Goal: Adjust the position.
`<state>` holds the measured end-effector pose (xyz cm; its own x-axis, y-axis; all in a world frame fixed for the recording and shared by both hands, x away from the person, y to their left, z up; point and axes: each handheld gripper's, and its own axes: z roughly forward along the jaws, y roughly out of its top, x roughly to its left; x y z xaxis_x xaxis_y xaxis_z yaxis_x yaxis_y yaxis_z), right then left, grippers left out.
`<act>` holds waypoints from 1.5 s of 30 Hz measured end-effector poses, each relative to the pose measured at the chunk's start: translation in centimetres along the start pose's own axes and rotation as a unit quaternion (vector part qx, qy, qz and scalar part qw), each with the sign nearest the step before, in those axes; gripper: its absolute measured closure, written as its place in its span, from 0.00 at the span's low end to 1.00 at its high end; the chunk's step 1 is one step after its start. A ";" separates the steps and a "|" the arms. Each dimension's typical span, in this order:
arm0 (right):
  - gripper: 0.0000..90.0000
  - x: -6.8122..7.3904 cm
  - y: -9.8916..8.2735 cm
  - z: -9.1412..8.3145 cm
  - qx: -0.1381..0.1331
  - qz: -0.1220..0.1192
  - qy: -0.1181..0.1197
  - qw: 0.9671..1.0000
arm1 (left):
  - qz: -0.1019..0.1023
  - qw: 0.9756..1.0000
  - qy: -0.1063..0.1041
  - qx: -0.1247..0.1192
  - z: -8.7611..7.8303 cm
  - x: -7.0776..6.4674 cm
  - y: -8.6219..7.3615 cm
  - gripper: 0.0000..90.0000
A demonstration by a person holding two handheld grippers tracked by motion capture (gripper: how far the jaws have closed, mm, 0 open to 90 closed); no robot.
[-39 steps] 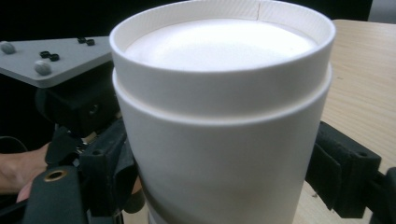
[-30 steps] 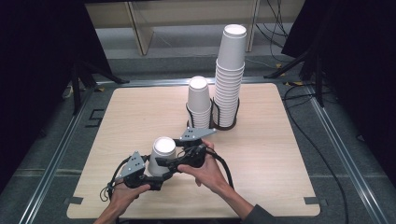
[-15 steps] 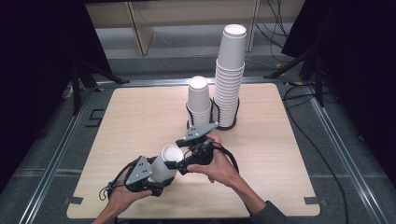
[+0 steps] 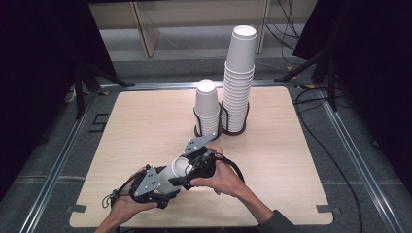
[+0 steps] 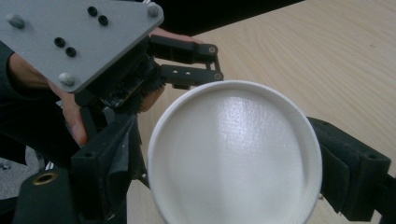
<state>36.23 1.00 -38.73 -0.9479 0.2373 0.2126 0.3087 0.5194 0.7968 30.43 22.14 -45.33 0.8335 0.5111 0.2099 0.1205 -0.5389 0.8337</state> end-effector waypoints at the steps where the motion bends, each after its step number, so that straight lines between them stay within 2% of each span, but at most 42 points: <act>1: 0.19 -0.1 0.0 0.1 0.000 -0.010 0.000 1.000 | 0.003 1.000 -0.001 -0.005 0.1 -0.1 0.0 0.18; 4: 0.23 -0.3 -0.2 0.4 0.005 -0.009 0.005 1.000 | 0.011 1.000 -0.002 0.004 0.0 -0.2 0.1 0.18; 5: 0.24 -0.1 -0.3 0.3 0.012 0.006 0.006 1.000 | 0.016 1.000 -0.002 0.002 0.1 -0.1 0.0 0.18; 7: 0.24 -0.2 -0.4 0.4 0.015 0.007 0.011 1.000 | 0.025 1.000 0.003 0.007 0.1 -0.1 0.0 0.17; 8: 0.25 -0.3 -0.3 0.4 0.013 -0.002 0.011 1.000 | 0.017 1.000 -0.001 -0.005 0.1 -0.2 0.0 0.16; 10: 0.25 -0.2 -0.3 0.3 0.013 0.002 0.009 1.000 | 0.014 1.000 -0.001 -0.012 0.2 -0.2 -0.1 0.13; 11: 0.26 -0.4 -0.2 0.1 0.003 -0.008 0.011 1.000 | 0.004 0.999 0.003 -0.036 0.1 -0.2 -0.2 0.12; 13: 0.26 -0.6 -0.2 -0.3 -0.004 0.001 0.016 1.000 | -0.006 0.998 0.000 -0.057 0.0 -0.1 -0.2 0.11; 14: 0.26 -0.7 -0.1 -0.6 -0.008 0.007 0.019 1.000 | -0.006 0.998 0.000 -0.057 0.0 -0.1 -0.2 0.10; 15: 0.26 -0.8 -0.1 -0.9 -0.015 0.007 0.022 1.000 | -0.008 0.997 0.000 -0.075 -0.3 0.0 -0.1 0.10; 17: 0.27 -1.1 -0.1 -1.2 -0.024 0.010 0.024 0.999 | -0.012 0.996 0.006 -0.091 -0.4 -0.1 0.0 0.09; 19: 0.27 -1.1 0.0 -1.6 -0.027 0.017 0.028 0.999 | -0.014 0.995 0.006 -0.102 -0.5 -0.1 0.1 0.09; 22: 0.27 -0.8 0.0 -1.9 -0.029 0.014 0.026 0.999 | -0.010 0.994 0.007 -0.106 -0.6 -0.2 0.1 0.09; 23: 0.27 -0.8 0.1 -2.0 -0.028 0.014 0.025 0.999 | -0.012 0.993 0.006 -0.115 -0.6 -0.2 0.1 0.09; 24: 0.27 -0.8 0.1 -2.0 -0.027 0.014 0.023 0.999 | -0.006 0.994 0.007 -0.106 -0.8 -0.1 0.1 0.09; 26: 0.27 -0.8 0.1 -2.2 -0.030 0.023 0.027 0.999 | -0.011 0.993 0.005 -0.119 -0.8 -0.1 0.1 0.09; 29: 0.27 -0.9 0.1 -2.3 -0.030 0.021 0.024 0.999 | -0.003 0.993 0.005 -0.114 -0.9 -0.1 0.1 0.08; 30: 0.27 -0.9 0.1 -2.3 -0.029 0.022 0.023 0.999 | -0.009 0.993 0.003 -0.120 -0.8 -0.1 0.1 0.08; 34: 0.28 -0.9 -0.1 -2.2 -0.018 0.025 0.018 0.999 | -0.021 0.993 -0.006 -0.116 -0.8 0.1 -0.1 0.08; 36: 0.28 -1.0 -0.2 -2.3 -0.010 0.030 0.000 0.999 | -0.028 0.992 0.003 -0.123 -1.0 0.3 -0.2 0.10; 37: 0.28 -1.3 -0.3 -2.5 -0.009 0.028 -0.013 0.999 | -0.024 0.992 0.001 -0.122 -1.2 0.7 -0.3 0.15; 38: 0.28 -1.7 -0.4 -2.8 -0.014 0.021 -0.015 1.000 | -0.028 0.993 0.004 -0.117 -1.4 0.8 -0.4 0.16; 39: 0.28 -2.1 -0.5 -3.1 -0.027 0.030 -0.012 0.999 | -0.031 0.992 0.007 -0.123 -1.3 1.0 -0.5 0.15; 40: 0.28 -2.2 -0.5 -3.5 -0.035 0.039 -0.012 0.999 | -0.034 0.992 0.007 -0.120 -1.4 1.1 -0.5 0.16; 41: 0.28 -2.5 -0.5 -3.9 -0.043 0.038 -0.019 0.998 | -0.037 0.992 0.008 -0.124 -1.3 1.2 -0.5 0.16; 43: 0.27 -2.4 -0.3 -4.5 -0.054 0.052 -0.016 0.997 | -0.044 0.991 0.003 -0.129 -1.3 1.1 -0.4 0.16; 44: 0.27 -2.5 -0.2 -4.7 -0.060 0.041 -0.015 0.997 | -0.047 0.989 0.001 -0.139 -1.1 1.0 -0.4 0.16; 45: 0.27 -2.5 -0.1 -4.8 -0.067 0.039 -0.013 0.997 | -0.047 0.990 0.000 -0.133 -1.3 1.0 -0.4 0.16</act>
<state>38.21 -3.65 -36.63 -0.9184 0.2950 0.2637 0.3667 0.3844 0.8472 30.48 23.72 -44.77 0.8250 0.5513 0.1245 0.0515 -0.2927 0.9548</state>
